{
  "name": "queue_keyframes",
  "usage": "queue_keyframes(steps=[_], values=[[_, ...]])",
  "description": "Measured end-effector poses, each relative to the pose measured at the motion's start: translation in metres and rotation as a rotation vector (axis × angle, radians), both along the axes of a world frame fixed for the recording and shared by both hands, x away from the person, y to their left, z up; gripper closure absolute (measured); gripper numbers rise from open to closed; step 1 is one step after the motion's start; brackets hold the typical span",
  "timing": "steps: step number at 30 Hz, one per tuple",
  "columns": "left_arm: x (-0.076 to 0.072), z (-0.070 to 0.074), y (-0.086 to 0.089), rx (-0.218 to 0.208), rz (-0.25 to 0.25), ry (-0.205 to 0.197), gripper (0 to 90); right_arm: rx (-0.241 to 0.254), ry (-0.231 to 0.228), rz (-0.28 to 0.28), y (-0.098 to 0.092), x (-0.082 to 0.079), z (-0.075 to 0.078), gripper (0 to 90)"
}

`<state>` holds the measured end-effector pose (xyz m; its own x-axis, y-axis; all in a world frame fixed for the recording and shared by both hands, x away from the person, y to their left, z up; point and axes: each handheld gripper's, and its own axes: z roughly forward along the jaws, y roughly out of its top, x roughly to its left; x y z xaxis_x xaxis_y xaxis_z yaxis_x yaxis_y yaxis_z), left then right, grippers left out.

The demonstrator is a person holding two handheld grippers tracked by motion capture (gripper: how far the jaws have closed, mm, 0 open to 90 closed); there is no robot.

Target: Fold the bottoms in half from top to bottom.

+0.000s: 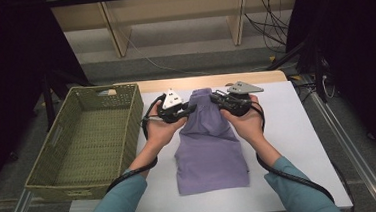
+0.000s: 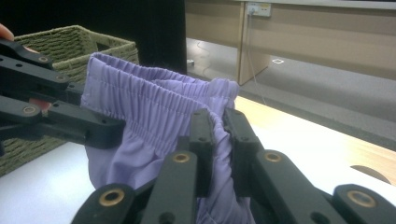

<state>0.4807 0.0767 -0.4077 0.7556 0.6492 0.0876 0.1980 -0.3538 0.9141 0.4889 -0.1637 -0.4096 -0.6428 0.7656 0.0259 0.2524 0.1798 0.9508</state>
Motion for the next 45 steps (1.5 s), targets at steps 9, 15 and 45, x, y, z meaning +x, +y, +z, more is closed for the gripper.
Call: queue_keyframes(steps=[9,15,45], values=[[-0.01,-0.003,0.005,-0.002,-0.01,-0.024,77.7,0.005,-0.014,0.011,0.002,-0.009,-0.003,83.3],[-0.017,-0.004,0.006,-0.007,-0.017,-0.031,77.7,0.008,-0.025,0.021,0.002,-0.016,-0.003,83.3],[-0.036,-0.008,0.003,-0.002,-0.032,-0.037,77.8,0.009,-0.02,0.047,0.0,-0.031,-0.009,83.2]])
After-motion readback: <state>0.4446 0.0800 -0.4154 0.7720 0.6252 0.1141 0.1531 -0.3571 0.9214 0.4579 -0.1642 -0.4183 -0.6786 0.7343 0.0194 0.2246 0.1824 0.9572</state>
